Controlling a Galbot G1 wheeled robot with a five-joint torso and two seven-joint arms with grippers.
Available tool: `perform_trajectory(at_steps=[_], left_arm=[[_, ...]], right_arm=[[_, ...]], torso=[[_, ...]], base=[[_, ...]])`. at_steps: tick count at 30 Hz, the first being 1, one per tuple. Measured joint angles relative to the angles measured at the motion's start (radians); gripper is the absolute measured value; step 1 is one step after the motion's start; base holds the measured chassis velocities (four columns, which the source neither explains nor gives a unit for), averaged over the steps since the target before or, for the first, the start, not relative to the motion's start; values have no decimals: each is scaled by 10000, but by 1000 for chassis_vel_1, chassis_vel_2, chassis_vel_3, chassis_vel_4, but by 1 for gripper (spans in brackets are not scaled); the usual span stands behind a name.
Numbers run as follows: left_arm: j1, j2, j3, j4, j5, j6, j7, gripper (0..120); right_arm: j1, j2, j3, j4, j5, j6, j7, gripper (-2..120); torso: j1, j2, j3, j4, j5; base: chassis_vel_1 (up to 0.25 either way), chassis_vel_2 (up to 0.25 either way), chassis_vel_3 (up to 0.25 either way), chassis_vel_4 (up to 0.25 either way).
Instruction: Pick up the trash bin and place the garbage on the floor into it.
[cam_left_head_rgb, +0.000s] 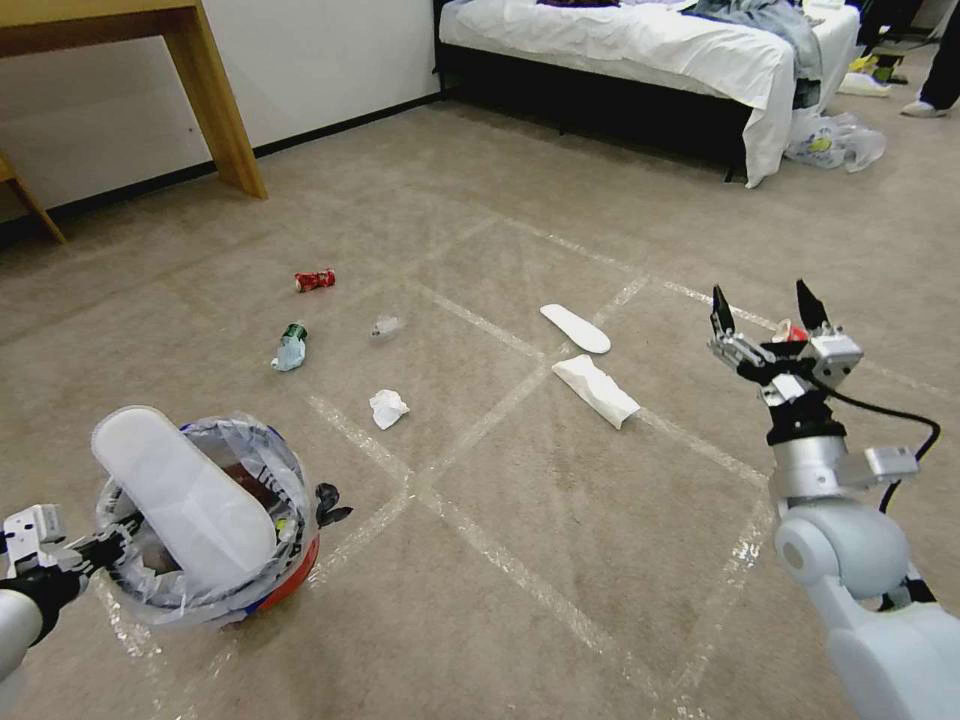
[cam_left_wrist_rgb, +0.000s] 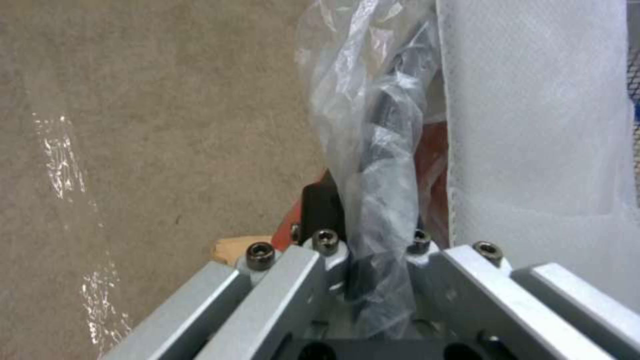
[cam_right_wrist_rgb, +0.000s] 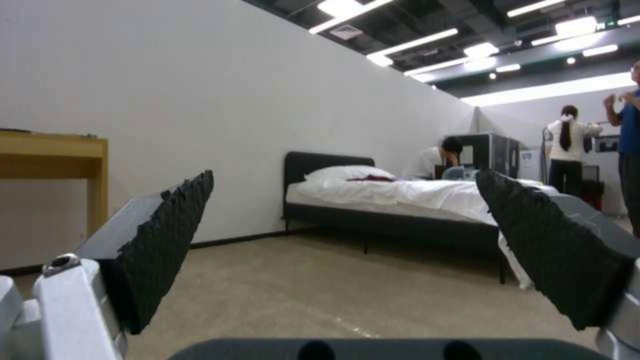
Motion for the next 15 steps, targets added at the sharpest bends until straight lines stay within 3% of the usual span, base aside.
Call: perform_trajectory(at_steps=[15], left_arm=[[168, -181, -88, -19, 124, -1, 173, 1]], right_arm=[[46, 706, -291, -273, -308, 85, -155, 100]], torso=[[0, 0, 0, -1, -1]], base=[[0, 0, 0, 0]])
